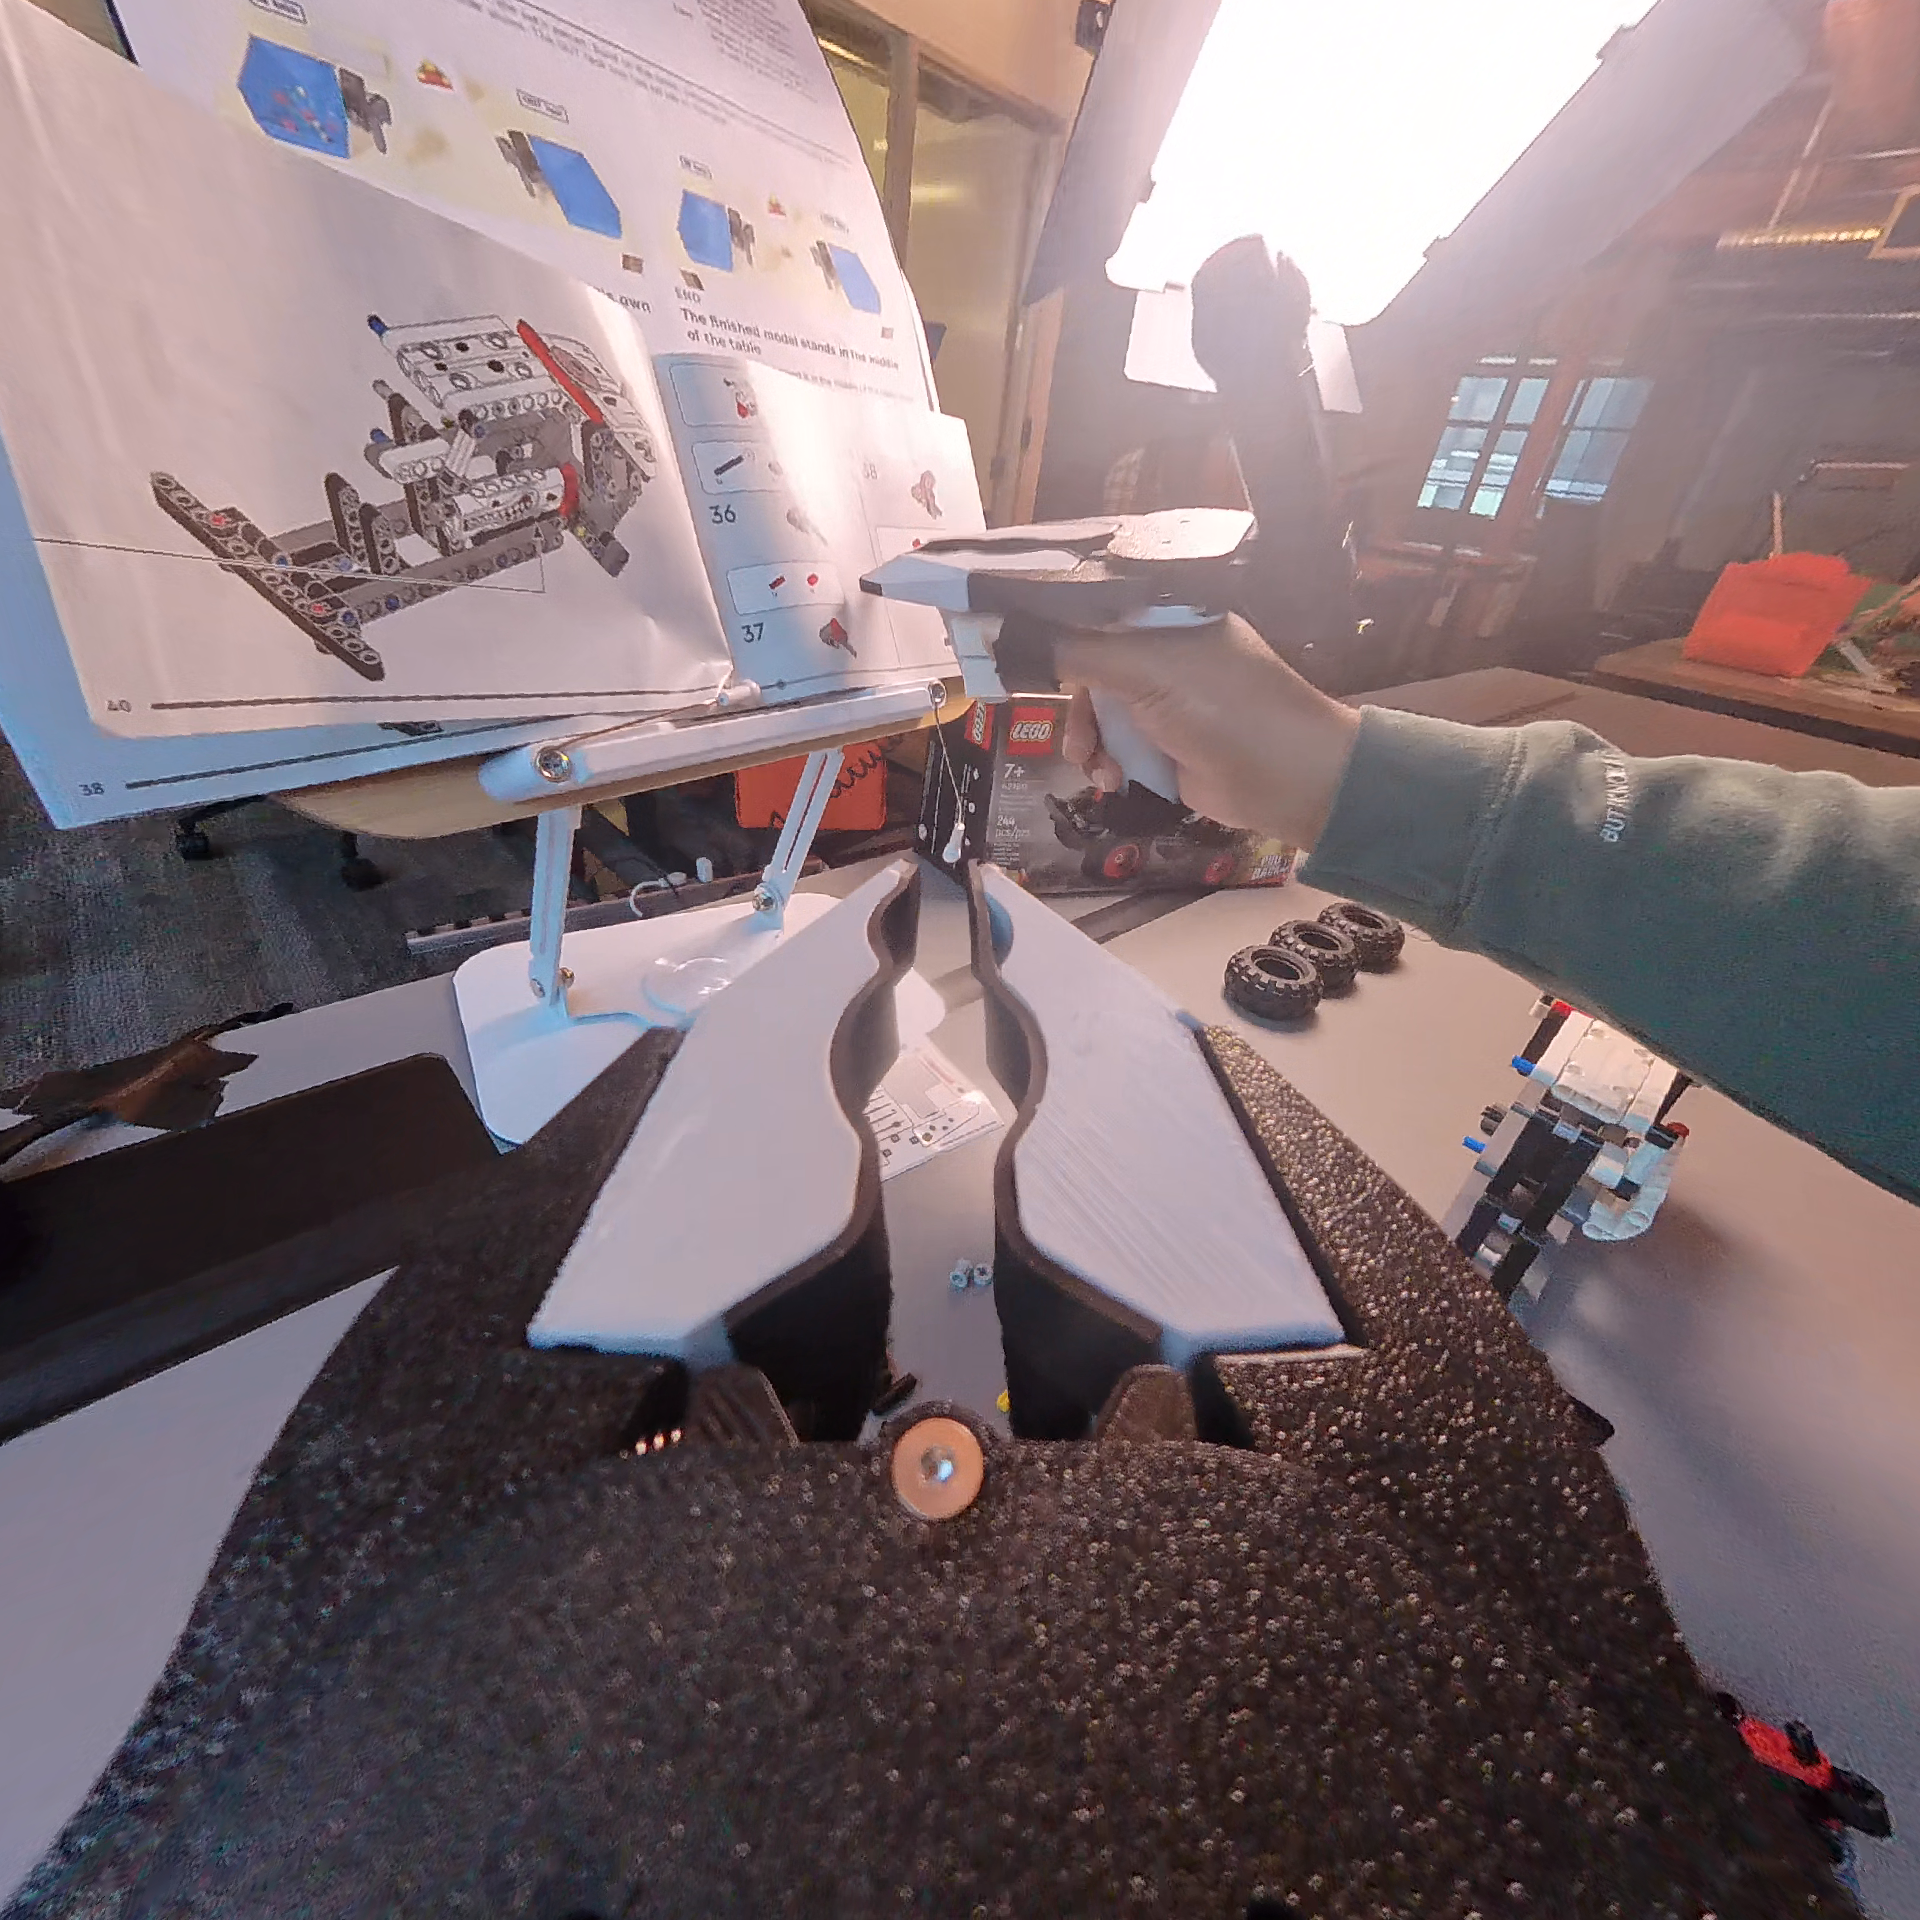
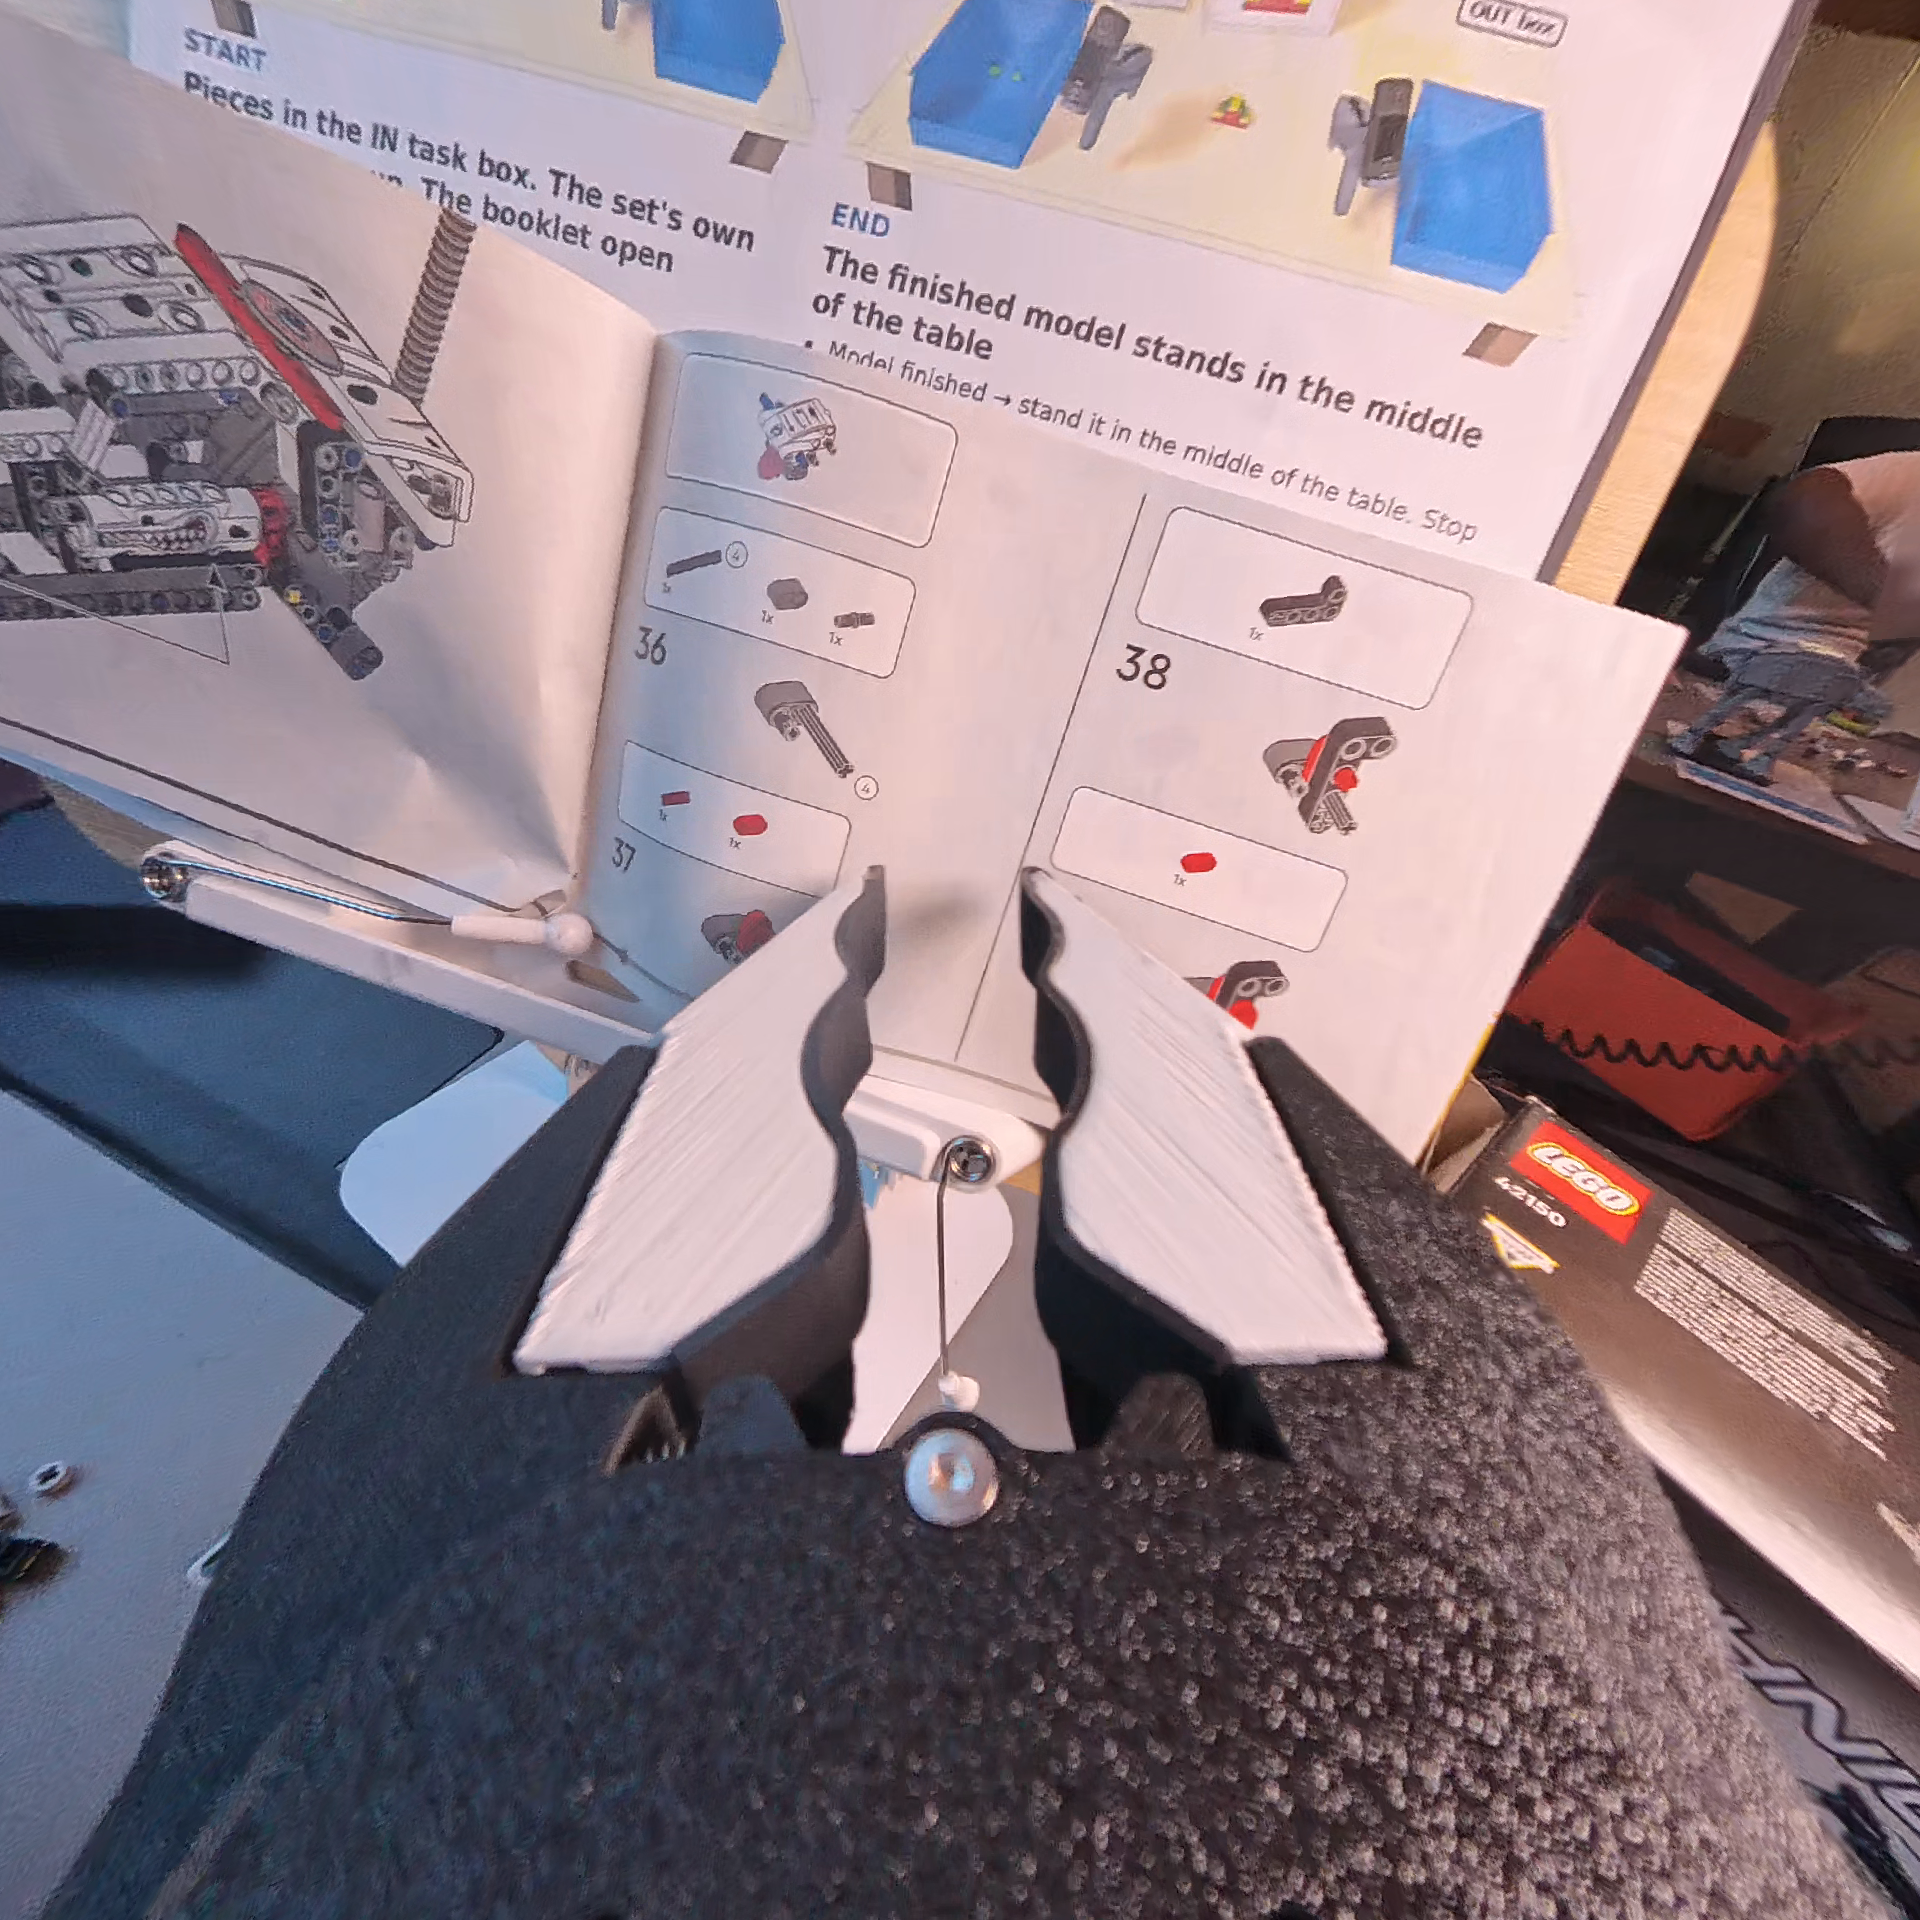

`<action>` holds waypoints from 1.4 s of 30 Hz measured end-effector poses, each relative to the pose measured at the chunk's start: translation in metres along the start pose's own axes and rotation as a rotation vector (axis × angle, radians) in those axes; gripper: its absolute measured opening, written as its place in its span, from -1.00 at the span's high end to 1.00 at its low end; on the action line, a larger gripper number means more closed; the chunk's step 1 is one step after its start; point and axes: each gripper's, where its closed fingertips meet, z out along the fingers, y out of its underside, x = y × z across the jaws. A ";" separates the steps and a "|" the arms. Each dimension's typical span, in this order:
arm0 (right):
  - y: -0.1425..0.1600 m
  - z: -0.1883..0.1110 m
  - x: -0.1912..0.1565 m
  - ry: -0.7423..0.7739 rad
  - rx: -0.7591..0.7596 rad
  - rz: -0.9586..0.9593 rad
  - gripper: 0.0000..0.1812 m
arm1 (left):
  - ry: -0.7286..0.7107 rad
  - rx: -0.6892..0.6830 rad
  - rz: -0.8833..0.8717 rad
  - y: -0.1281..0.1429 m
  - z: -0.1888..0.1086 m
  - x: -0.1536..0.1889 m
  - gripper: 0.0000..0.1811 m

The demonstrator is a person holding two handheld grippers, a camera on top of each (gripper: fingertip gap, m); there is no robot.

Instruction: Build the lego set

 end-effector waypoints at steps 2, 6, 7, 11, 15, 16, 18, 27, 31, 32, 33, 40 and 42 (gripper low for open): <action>-0.003 -0.003 0.009 0.027 0.012 -0.015 0.37 | -0.005 -0.039 0.012 0.001 0.007 -0.002 0.85; 0.015 0.009 0.021 0.061 -0.088 0.016 -0.10 | -0.069 -0.089 0.087 -0.011 0.041 -0.020 0.77; 0.016 0.011 0.021 0.074 -0.084 0.009 -0.10 | -0.080 -0.107 0.116 -0.016 0.055 -0.025 0.76; 0.016 0.011 0.018 0.110 -0.100 -0.006 0.17 | -0.103 -0.276 0.280 -0.019 0.120 -0.048 0.73; 0.019 0.009 0.001 0.048 -0.104 -0.074 0.72 | -0.078 -0.504 0.411 0.009 0.162 -0.068 0.73; 0.019 0.008 -0.001 0.031 -0.110 -0.079 0.74 | -0.082 -0.532 0.454 0.014 0.167 -0.072 0.75; 0.017 0.006 -0.006 -0.037 -0.110 -0.060 0.74 | -0.111 -0.573 0.543 0.020 0.173 -0.082 0.81; 0.015 0.008 0.023 0.046 -0.085 0.046 0.01 | 0.095 -0.705 0.466 0.026 0.167 -0.086 0.96; 0.016 0.007 0.023 0.050 -0.084 0.031 -0.01 | 0.143 -0.697 0.449 0.018 0.164 -0.088 0.99; 0.015 0.007 0.023 0.046 -0.080 0.037 0.00 | 0.140 -0.686 0.456 0.016 0.165 -0.089 0.99; 0.015 0.006 0.023 0.044 -0.079 0.041 0.00 | 0.135 -0.672 0.469 0.013 0.165 -0.089 0.99; 0.017 0.008 0.023 0.056 -0.073 0.049 -0.03 | 0.040 -0.394 0.257 -0.033 0.146 -0.117 0.98; 0.016 0.009 0.018 0.053 -0.068 0.074 -0.05 | -0.023 -0.296 0.157 -0.040 0.132 -0.135 0.97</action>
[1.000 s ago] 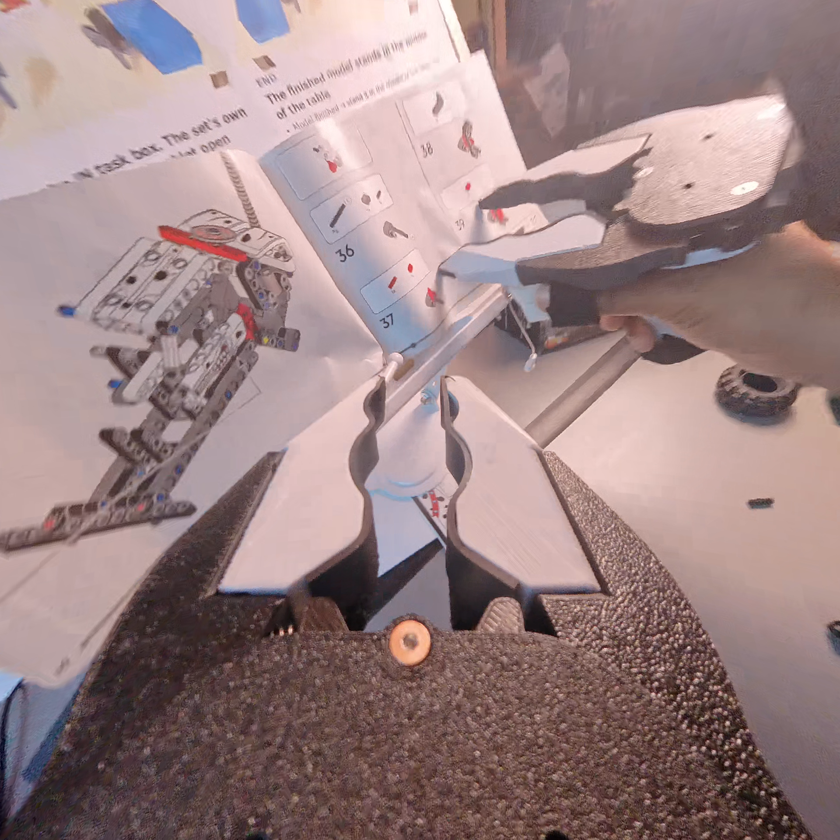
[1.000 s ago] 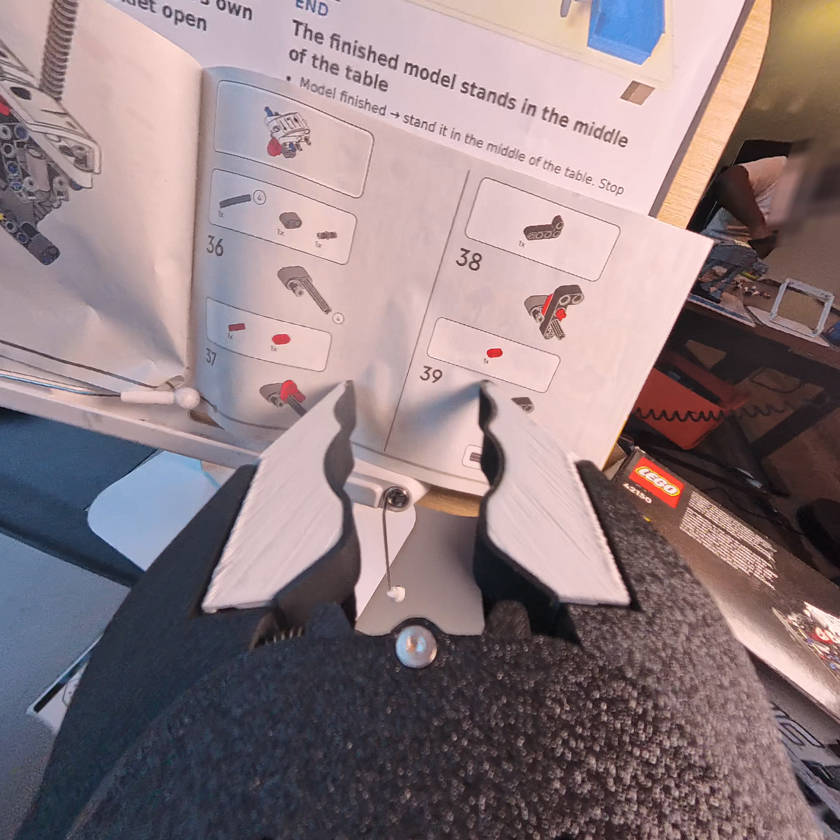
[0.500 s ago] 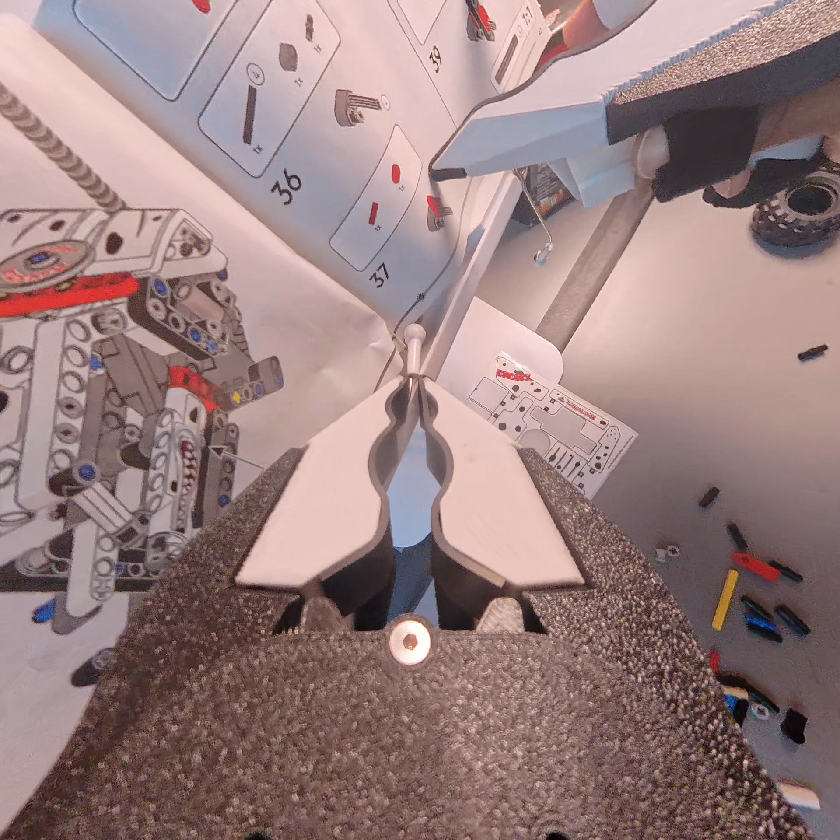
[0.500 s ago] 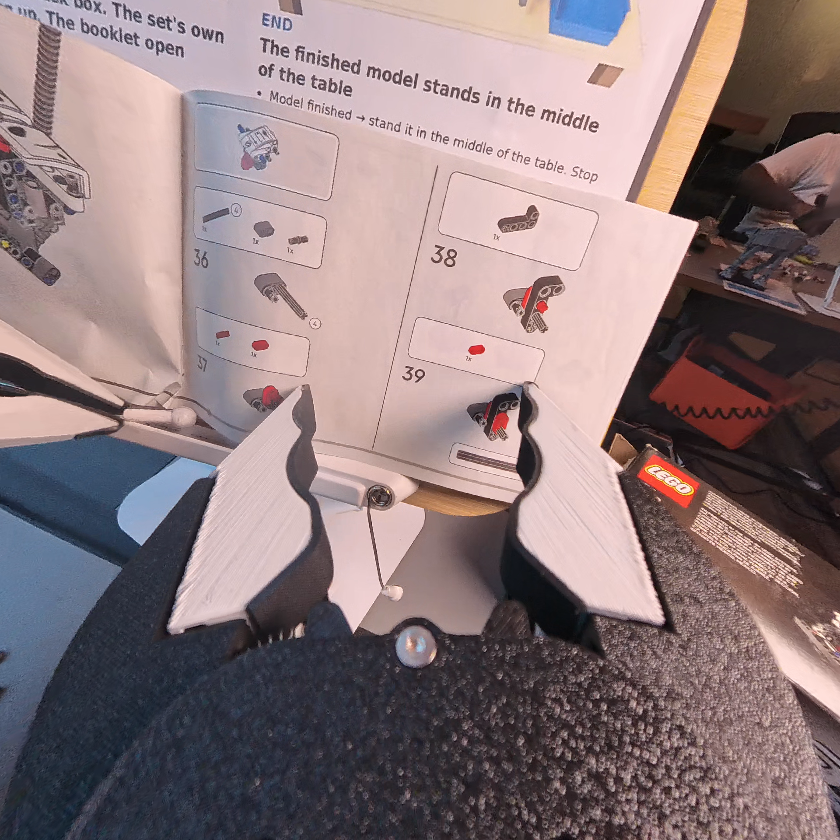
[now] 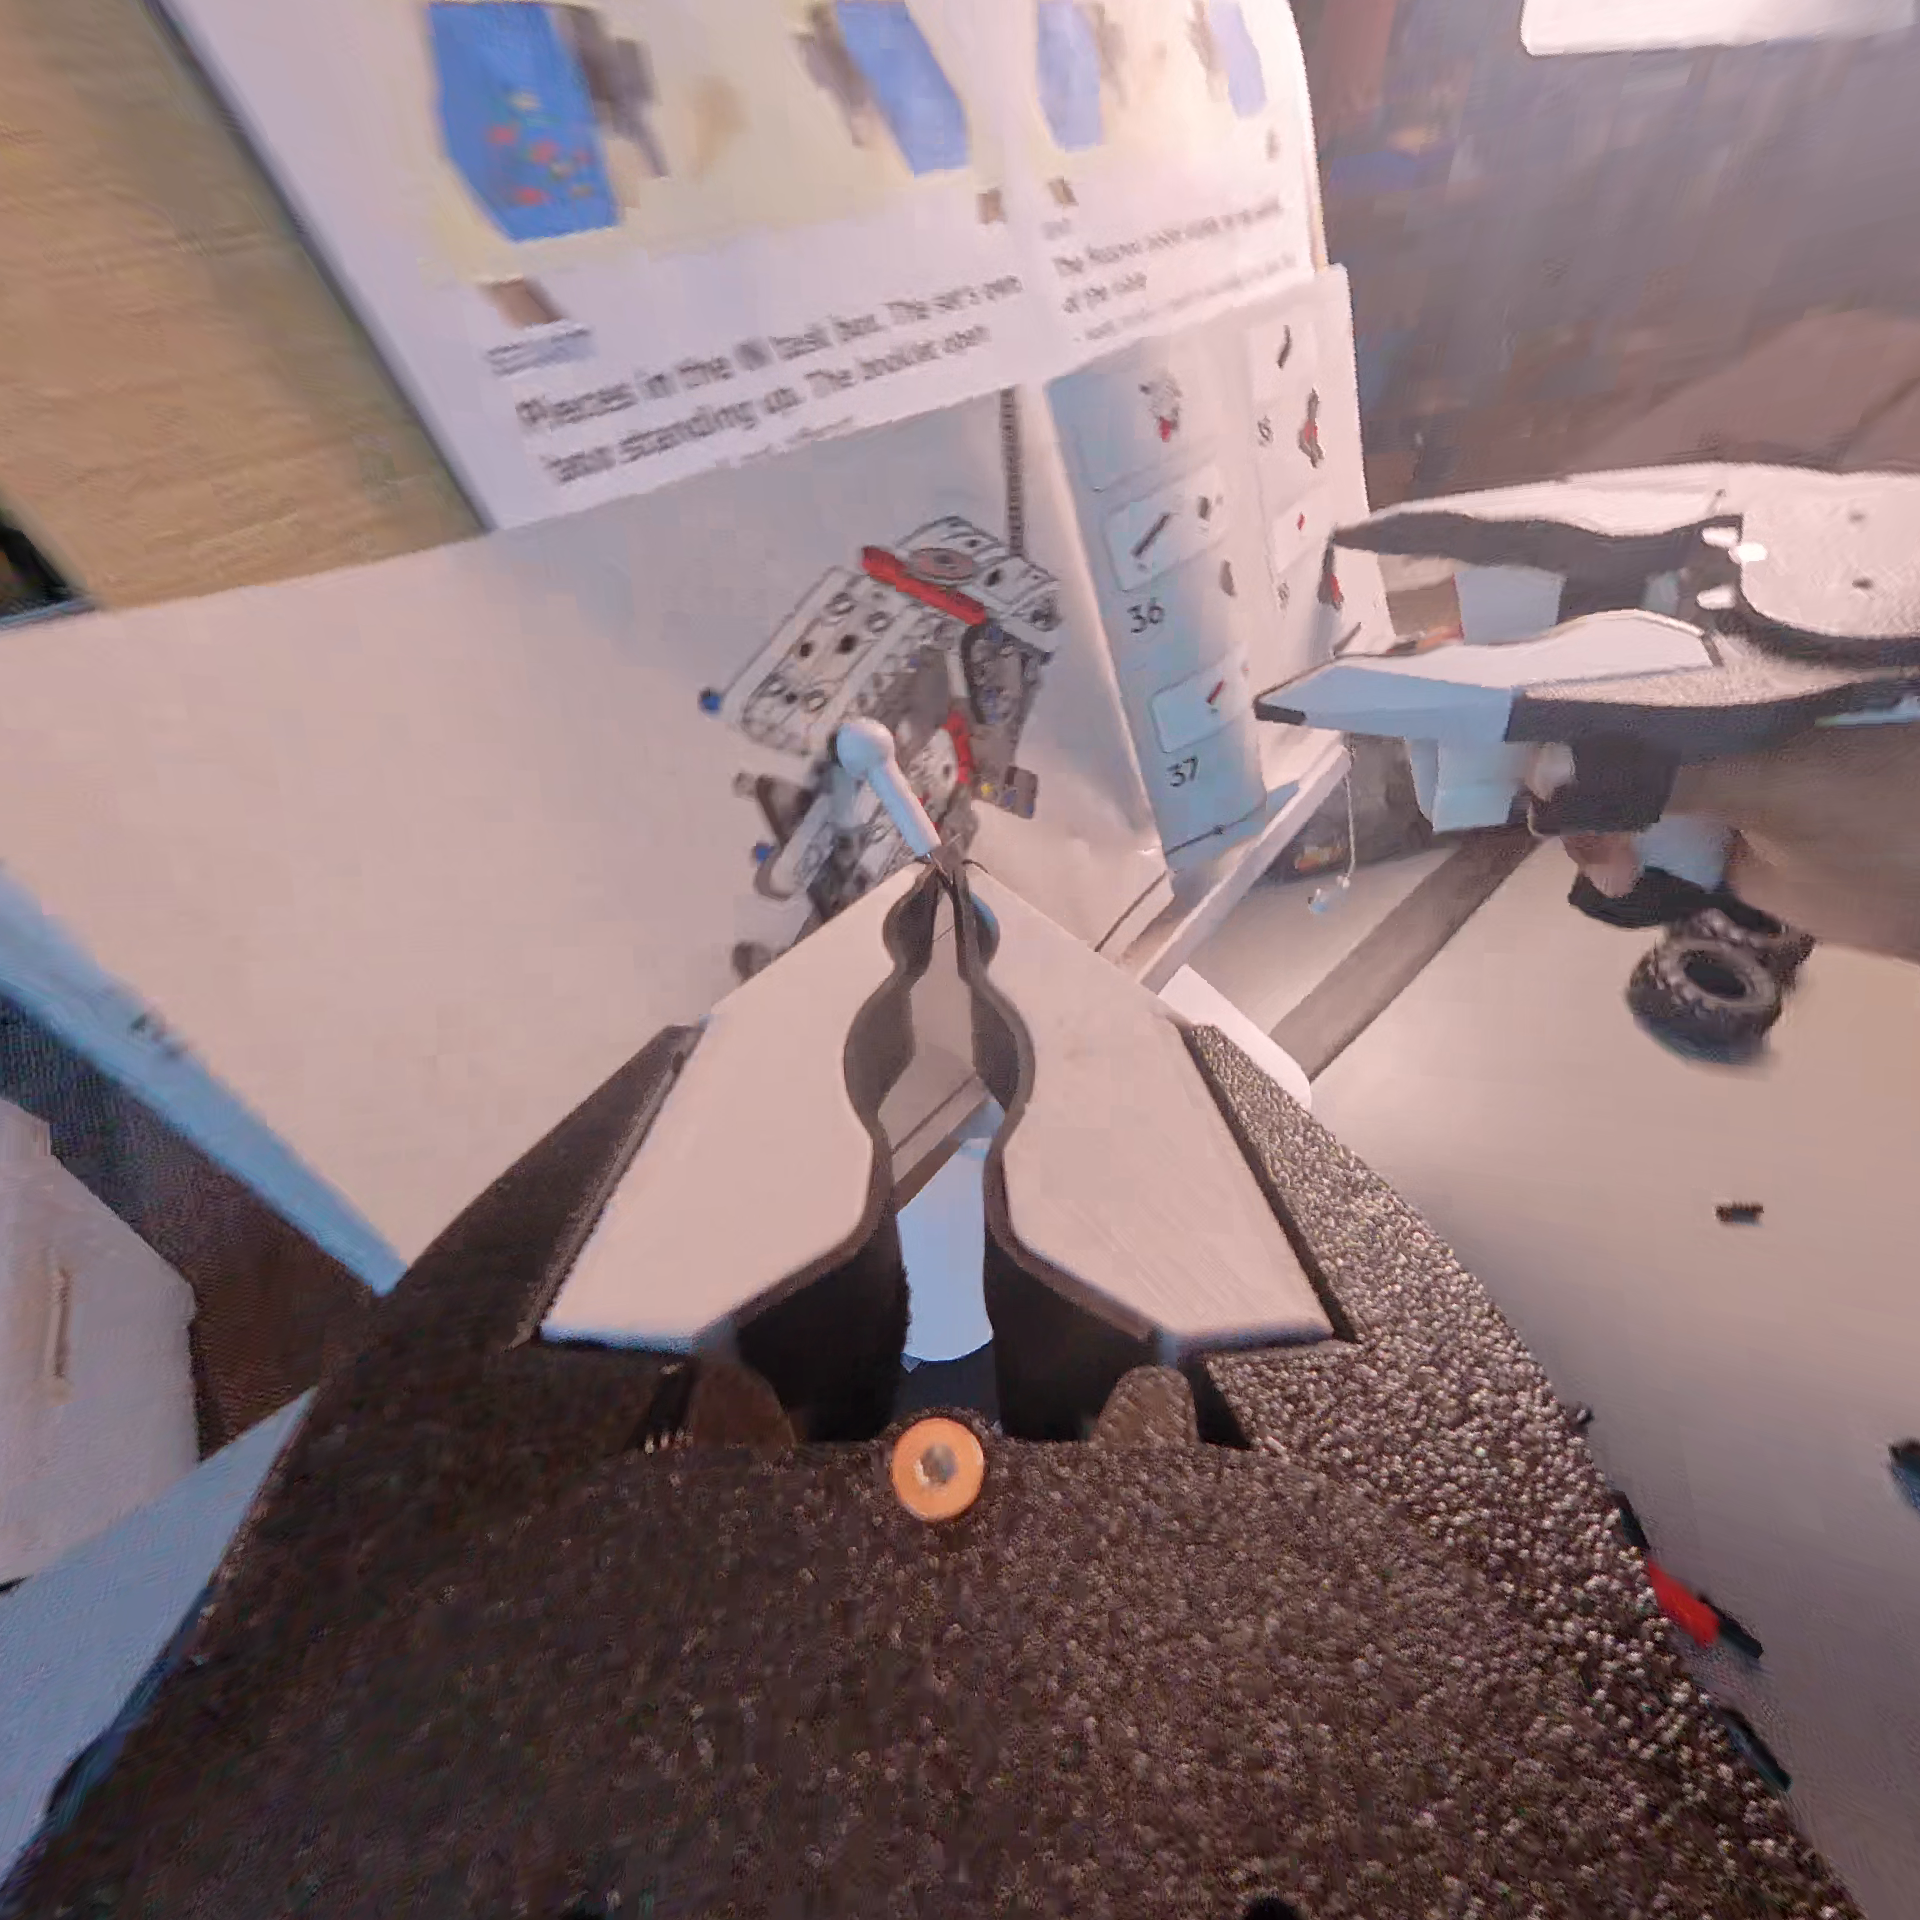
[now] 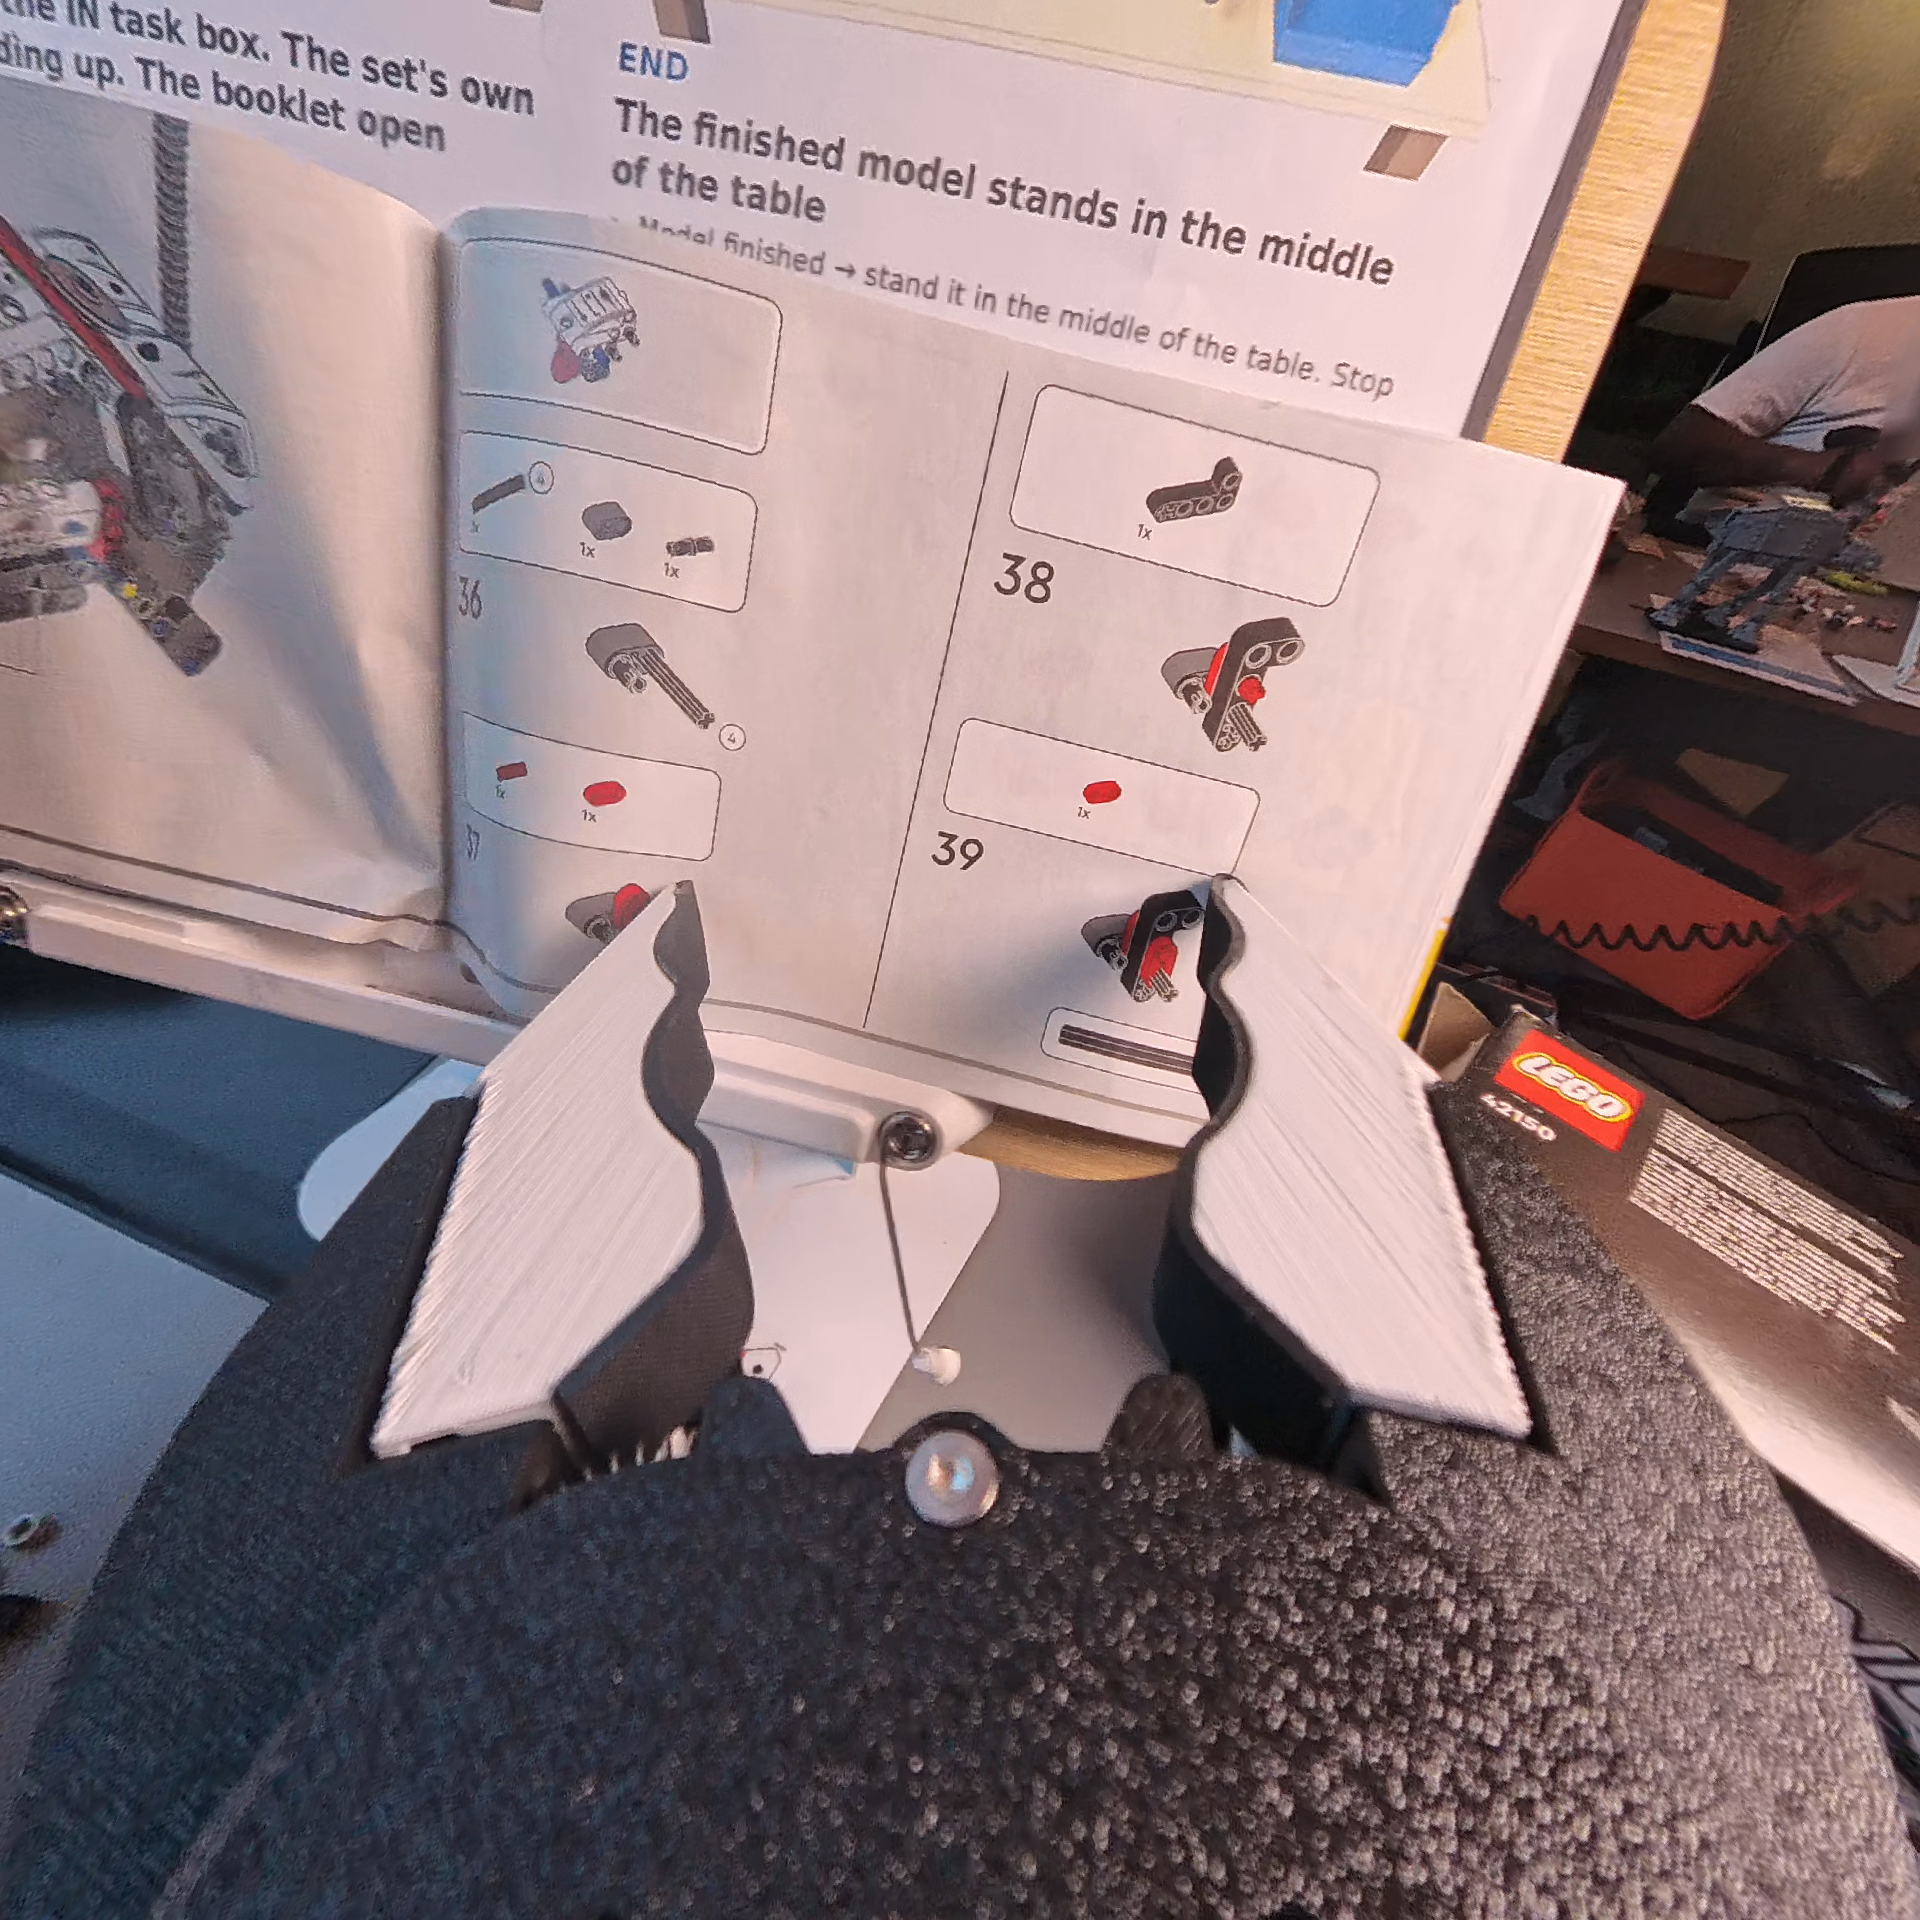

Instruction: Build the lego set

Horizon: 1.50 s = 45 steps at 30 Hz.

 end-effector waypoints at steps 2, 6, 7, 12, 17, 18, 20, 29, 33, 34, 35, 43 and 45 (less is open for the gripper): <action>-0.003 -0.001 -0.010 -0.016 0.015 0.006 0.09 | -0.058 0.079 -0.109 0.009 -0.014 -0.017 0.96; -0.010 0.001 -0.041 -0.080 0.041 -0.006 0.42 | -0.107 0.206 -0.302 0.032 -0.032 -0.031 0.96; -0.012 0.001 -0.051 -0.108 0.051 -0.007 0.55 | -0.118 0.224 -0.325 0.035 -0.034 -0.031 0.96; -0.014 0.003 -0.114 -0.302 0.052 -0.062 0.76 | -0.142 0.248 -0.387 0.045 -0.039 -0.032 0.96; -0.013 -0.004 -0.158 -0.447 0.061 -0.133 0.56 | -0.138 0.249 -0.409 0.045 -0.039 -0.032 0.96; -0.014 -0.007 -0.161 -0.456 0.080 -0.153 0.55 | -0.136 0.247 -0.409 0.046 -0.039 -0.032 0.96; -0.017 -0.015 -0.158 -0.438 0.119 -0.172 0.56 | -0.137 0.243 -0.404 0.046 -0.039 -0.032 0.96; -0.031 -0.023 -0.066 -0.131 0.238 0.011 0.04 | -0.137 0.237 -0.405 0.046 -0.040 -0.031 0.95; -0.010 -0.007 -0.067 -0.178 0.109 0.045 0.03 | -0.161 0.215 -0.403 0.048 -0.041 -0.032 0.98; -0.007 -0.005 -0.068 -0.154 0.097 0.010 0.17 | -0.181 0.203 -0.399 0.050 -0.042 -0.034 0.97; -0.006 -0.005 -0.070 -0.144 0.094 -0.017 0.31 | -0.201 0.197 -0.400 0.052 -0.044 -0.037 0.95; -0.010 -0.006 -0.103 -0.217 0.144 -0.111 0.67 | -0.106 0.321 -0.357 0.003 -0.061 0.005 0.69; -0.009 -0.005 -0.112 -0.240 0.148 -0.124 0.65 | 0.049 0.252 -0.347 -0.006 -0.040 0.035 0.49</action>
